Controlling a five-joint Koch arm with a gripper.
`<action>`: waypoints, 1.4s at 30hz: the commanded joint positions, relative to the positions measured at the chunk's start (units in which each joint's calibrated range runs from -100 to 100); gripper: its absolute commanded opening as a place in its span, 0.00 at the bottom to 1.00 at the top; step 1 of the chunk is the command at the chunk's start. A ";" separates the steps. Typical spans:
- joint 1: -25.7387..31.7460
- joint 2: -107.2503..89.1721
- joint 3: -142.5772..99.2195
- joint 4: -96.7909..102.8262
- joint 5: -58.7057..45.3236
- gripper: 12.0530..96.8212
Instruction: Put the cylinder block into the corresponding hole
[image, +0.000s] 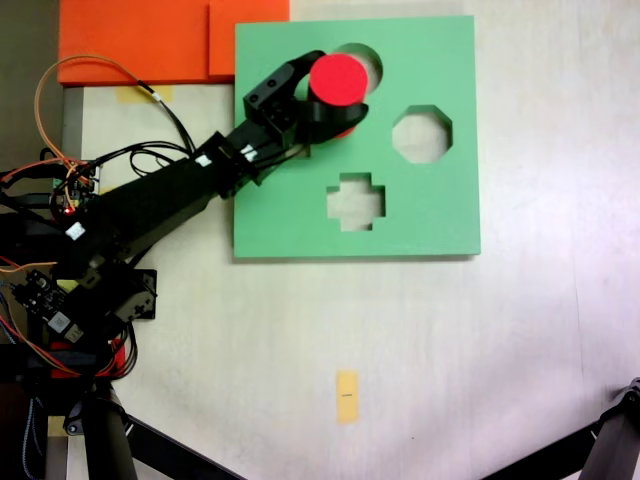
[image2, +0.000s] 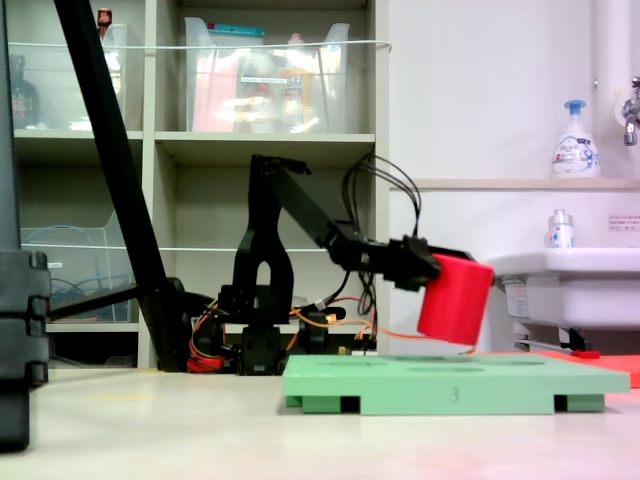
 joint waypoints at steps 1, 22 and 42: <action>0.49 1.51 6.54 1.52 -0.73 0.24; 2.05 28.18 25.38 1.14 -0.68 0.25; 1.86 37.40 28.57 1.33 -0.68 0.43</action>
